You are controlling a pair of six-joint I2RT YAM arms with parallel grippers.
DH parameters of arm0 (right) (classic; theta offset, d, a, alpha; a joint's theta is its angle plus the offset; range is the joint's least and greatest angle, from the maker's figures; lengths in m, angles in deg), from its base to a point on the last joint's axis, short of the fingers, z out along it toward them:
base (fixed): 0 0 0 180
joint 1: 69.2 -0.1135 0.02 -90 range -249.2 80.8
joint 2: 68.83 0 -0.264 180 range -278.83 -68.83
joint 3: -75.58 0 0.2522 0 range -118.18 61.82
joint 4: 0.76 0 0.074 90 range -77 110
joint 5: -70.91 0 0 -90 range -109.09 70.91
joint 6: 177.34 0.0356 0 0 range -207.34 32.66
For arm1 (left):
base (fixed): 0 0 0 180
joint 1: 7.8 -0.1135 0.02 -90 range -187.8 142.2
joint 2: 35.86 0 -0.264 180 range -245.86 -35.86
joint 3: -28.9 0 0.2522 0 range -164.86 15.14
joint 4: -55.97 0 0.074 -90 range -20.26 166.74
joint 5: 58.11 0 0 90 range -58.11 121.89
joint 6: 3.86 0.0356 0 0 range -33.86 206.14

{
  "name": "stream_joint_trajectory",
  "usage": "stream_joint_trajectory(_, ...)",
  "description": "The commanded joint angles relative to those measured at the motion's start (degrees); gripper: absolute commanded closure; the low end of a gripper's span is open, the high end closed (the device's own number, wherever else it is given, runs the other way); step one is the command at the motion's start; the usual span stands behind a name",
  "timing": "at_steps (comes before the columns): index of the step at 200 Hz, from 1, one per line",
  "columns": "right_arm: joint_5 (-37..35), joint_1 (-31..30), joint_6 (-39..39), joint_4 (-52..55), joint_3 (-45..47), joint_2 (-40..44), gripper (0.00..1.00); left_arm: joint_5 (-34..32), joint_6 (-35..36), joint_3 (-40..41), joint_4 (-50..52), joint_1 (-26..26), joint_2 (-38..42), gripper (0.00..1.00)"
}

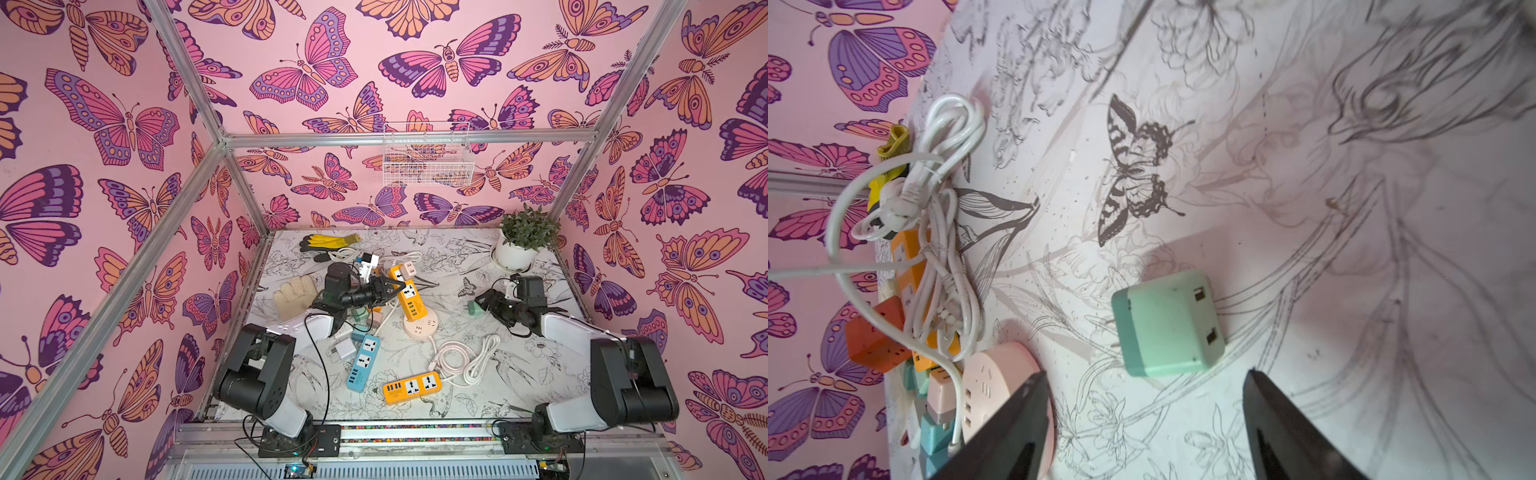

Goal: Pull the plug off the socket
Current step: Place the plug at the center of the board, then remove the plug from the socket.

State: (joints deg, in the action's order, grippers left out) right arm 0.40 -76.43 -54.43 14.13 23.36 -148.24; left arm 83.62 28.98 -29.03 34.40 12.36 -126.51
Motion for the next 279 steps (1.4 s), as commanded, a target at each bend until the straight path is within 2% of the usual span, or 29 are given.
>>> stream_joint_trajectory(1,-1.8,0.1,-8.4,5.6,-1.1,10.6,0.21,1.4,2.7,-1.2,-2.6,0.6,-0.9,0.82)
stream_joint_trajectory(22,10.2,-2.7,-8.2,-5.2,1.6,17.7,0.21,0.4,4.7,-1.3,-0.8,1.5,-1.5,0.82)
stream_joint_trajectory(30,12.8,-5.8,-7.4,-8.7,1.4,18.5,0.22,-0.2,5.7,-1.5,0.6,1.9,-1.7,0.82)
stream_joint_trajectory(39,13.2,-10.5,-8.1,-7.9,-1.0,18.3,0.22,-0.9,6.6,-1.6,1.6,2.4,-2.1,0.82)
stream_joint_trajectory(46,11.5,-14.4,-9.8,-4.9,-3.9,17.6,0.22,-1.5,7.0,-1.6,2.1,2.8,-2.3,0.82)
stream_joint_trajectory(67,-0.5,-25.6,-12.5,3.9,-12.4,13.6,0.22,-3.1,8.1,-1.5,4.2,3.7,-2.2,0.82)
stream_joint_trajectory(98,-13.1,-33.1,-11.3,13.6,-22.1,6.2,0.22,-5.6,11.1,-2.3,9.9,4.8,-0.9,0.82)
stream_joint_trajectory(140,-20.8,-35.5,-6.8,22.1,-30.1,-1.8,0.28,-6.2,11.6,-2.8,11.0,5.2,-0.4,0.81)
stream_joint_trajectory(198,-12.9,-35.8,-5.7,21.2,-33.9,-8.4,0.44,-6.1,11.8,-3.1,11.2,5.8,-0.5,0.82)
stream_joint_trajectory(211,-11.9,-35.8,-5.6,20.8,-34.4,-9.5,0.5,-6.1,11.8,-3.0,11.2,5.8,-0.4,0.82)
stream_joint_trajectory(243,-11.1,-35.7,-5.5,21.1,-35.6,-10.1,0.69,-5.7,12.2,-3.0,11.6,5.8,-0.2,0.82)
stream_joint_trajectory(264,-11.8,-35.8,-5.5,21.8,-35.7,-10.1,0.77,-6.2,12.9,-3.1,12.8,5.7,-0.1,0.81)
stream_joint_trajectory(279,-14.6,-35.8,-5.3,23.0,-35.0,-8.8,0.79,-6.7,13.0,-3.0,13.4,5.3,-0.2,0.81)
